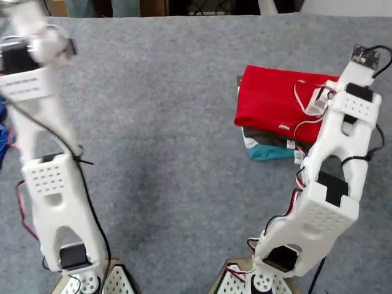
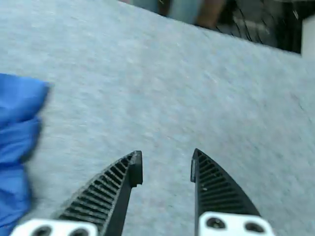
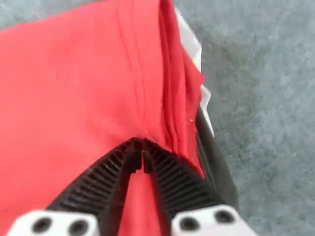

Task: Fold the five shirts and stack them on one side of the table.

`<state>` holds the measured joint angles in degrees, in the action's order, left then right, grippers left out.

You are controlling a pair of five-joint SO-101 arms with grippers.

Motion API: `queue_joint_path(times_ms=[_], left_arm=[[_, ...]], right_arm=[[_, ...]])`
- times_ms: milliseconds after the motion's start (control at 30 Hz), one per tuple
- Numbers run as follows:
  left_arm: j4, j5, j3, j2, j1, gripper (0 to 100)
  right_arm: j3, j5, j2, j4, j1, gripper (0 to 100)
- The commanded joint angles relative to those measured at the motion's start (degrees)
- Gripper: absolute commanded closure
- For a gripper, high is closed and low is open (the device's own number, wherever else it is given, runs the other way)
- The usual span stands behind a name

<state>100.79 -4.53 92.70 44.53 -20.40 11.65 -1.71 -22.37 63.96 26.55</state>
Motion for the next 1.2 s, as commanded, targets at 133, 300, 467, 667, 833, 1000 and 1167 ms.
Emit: queue_joint_path(times_ms=[133,300,467,667,833,1000,1167], left_arm=[[0.26,0.97,2.51,-9.41,-16.04,82],[0.26,6.59,-7.43,-12.84,-28.88,81],[0.18,13.27,-28.70,-14.51,-37.76,80],[-14.86,15.30,-53.49,-10.37,-41.36,75],[-22.42,15.56,-62.73,-5.71,-41.36,76],[-22.51,15.56,-61.76,-0.53,-40.48,85],[-20.31,15.38,-57.10,3.25,-40.22,98]], right_arm=[[18.42,0.00,5.41,14.24,-4.92,98.4],[26.33,0.00,8.40,19.08,-11.34,98.4],[30.64,0.00,10.24,22.86,-18.20,98.4],[32.04,0.00,11.03,26.20,-26.90,98.4],[31.78,0.00,10.77,26.29,-30.59,98.4],[31.78,0.00,11.03,26.37,-31.38,98.4],[31.78,0.00,11.03,29.71,-31.30,98.4]])
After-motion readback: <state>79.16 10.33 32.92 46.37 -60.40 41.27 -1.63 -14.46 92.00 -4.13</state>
